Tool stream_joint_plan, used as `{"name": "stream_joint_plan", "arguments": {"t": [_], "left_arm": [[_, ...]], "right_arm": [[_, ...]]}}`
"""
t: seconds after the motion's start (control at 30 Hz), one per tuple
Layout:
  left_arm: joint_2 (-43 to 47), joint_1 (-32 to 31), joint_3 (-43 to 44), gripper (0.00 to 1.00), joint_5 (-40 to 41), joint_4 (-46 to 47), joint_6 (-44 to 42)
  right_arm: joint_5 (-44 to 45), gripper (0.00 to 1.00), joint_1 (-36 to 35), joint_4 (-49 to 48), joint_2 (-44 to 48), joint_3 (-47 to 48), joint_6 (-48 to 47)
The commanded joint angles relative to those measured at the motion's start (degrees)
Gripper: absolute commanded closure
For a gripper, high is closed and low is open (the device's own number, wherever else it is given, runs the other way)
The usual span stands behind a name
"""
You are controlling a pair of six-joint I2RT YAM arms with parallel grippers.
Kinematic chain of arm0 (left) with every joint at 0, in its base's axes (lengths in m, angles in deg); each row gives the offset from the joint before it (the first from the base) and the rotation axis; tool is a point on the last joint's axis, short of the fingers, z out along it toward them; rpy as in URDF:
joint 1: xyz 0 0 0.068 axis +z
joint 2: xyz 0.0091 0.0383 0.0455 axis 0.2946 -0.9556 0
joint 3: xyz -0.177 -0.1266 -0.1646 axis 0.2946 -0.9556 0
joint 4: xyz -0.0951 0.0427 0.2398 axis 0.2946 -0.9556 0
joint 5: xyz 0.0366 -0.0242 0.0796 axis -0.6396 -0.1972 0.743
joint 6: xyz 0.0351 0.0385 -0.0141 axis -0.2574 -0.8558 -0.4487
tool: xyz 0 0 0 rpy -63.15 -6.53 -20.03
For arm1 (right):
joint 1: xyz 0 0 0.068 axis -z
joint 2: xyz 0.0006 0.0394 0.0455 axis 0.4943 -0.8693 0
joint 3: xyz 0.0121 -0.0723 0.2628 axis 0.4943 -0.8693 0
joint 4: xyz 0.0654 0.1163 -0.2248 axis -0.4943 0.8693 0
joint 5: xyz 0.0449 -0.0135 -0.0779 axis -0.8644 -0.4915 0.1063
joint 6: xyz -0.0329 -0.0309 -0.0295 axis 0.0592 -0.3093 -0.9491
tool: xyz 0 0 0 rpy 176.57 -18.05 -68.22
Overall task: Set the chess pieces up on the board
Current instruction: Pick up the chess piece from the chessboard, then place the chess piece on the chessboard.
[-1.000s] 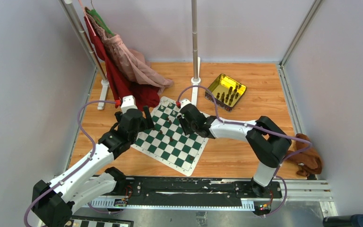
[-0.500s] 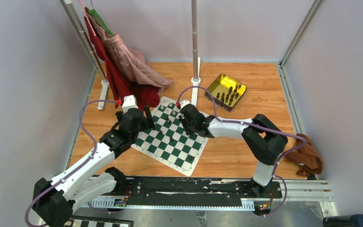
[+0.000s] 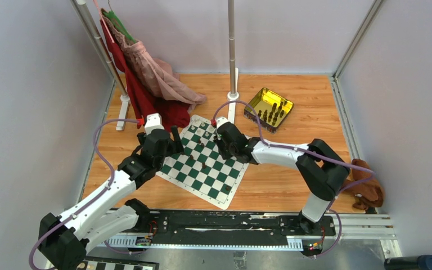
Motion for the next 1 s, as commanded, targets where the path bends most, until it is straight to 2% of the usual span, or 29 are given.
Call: {"name": "stream_joint_plan", "arguments": {"t": [0.0,0.57,0.97], "left_arm": [[2.0,-0.4,1.21,0.02,1.5,-0.81,-0.91],[5.97,-0.41,1.31,0.02,2.32,-4.13,-1.74],[7.06,-0.38,1.0,0.03,1.62,-4.73,-1.57]], "right_arm": [[0.33,0.9,-1.82,1.48,5.37,-2.35,-1.03],[6.7,0.92,-19.13,6.21,14.08,-10.89,3.19],[7.63,0.92,-21.72,4.35,12.91,-12.95,4.94]]}}
